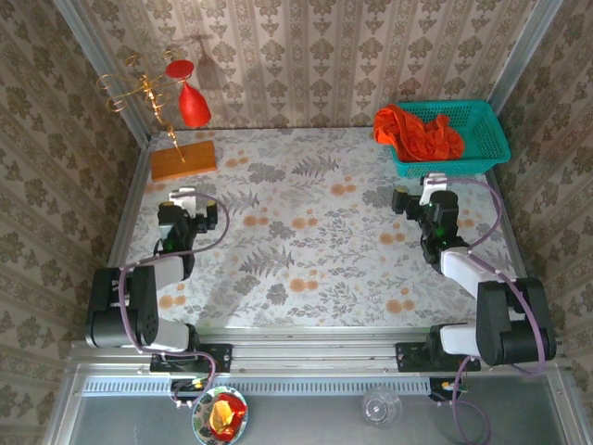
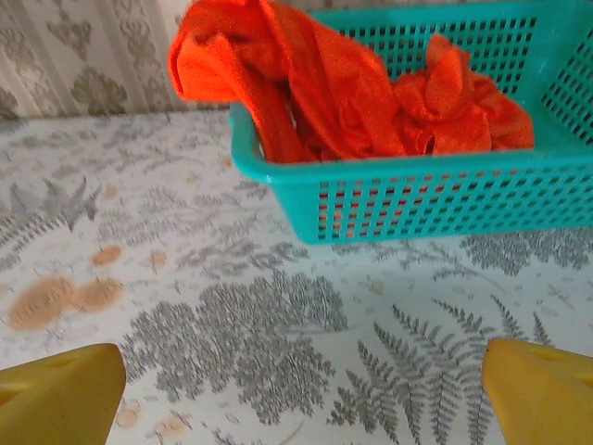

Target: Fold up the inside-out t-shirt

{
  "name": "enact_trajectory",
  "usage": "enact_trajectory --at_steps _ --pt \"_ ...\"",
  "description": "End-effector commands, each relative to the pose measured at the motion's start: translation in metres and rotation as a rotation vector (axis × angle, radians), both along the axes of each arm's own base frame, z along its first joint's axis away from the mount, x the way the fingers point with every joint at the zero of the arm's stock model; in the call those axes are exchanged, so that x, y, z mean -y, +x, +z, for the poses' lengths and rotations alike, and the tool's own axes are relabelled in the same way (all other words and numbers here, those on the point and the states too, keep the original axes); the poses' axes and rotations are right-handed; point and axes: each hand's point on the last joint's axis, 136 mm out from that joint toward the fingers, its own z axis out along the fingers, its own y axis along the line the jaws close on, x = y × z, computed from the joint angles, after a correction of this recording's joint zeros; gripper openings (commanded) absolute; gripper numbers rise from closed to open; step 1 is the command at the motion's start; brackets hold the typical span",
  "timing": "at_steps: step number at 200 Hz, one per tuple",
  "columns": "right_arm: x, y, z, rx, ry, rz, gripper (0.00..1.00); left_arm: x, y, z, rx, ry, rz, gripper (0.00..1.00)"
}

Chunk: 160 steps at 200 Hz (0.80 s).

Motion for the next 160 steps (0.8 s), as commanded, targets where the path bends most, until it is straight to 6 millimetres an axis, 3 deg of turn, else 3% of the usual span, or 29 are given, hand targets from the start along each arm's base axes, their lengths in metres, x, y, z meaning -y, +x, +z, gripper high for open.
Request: enact_trajectory --at_steps 1,21,40,65,68,102,139,160 --pt "0.0 -0.002 0.006 -0.067 0.045 -0.027 1.0 -0.009 -0.001 0.008 -0.061 -0.01 0.087 1.0" --pt "-0.005 0.002 0.017 -0.086 0.084 -0.016 1.0 -0.004 -0.002 0.022 -0.082 -0.045 0.082 1.0" --pt "-0.007 0.011 0.024 -0.115 0.132 -0.03 0.86 0.01 -0.005 0.033 -0.162 -0.095 0.036 1.0" --pt "-0.015 0.03 0.029 -0.171 0.193 -0.016 0.82 0.036 -0.015 0.048 -0.248 -0.193 -0.045 1.0" --pt "-0.017 0.033 0.019 -0.203 0.194 -0.014 0.81 0.038 -0.016 0.051 -0.251 -0.208 -0.05 1.0" --pt "-0.034 0.073 0.013 -0.276 0.132 0.04 0.72 0.051 -0.033 0.072 -0.331 -0.333 -0.069 1.0" --pt "-0.042 0.121 0.011 -0.276 0.062 0.056 0.71 0.065 -0.051 0.094 -0.416 -0.273 -0.19 1.0" --pt "-0.039 0.148 0.002 -0.277 0.019 0.045 0.71 0.063 -0.057 0.095 -0.412 -0.216 -0.217 1.0"
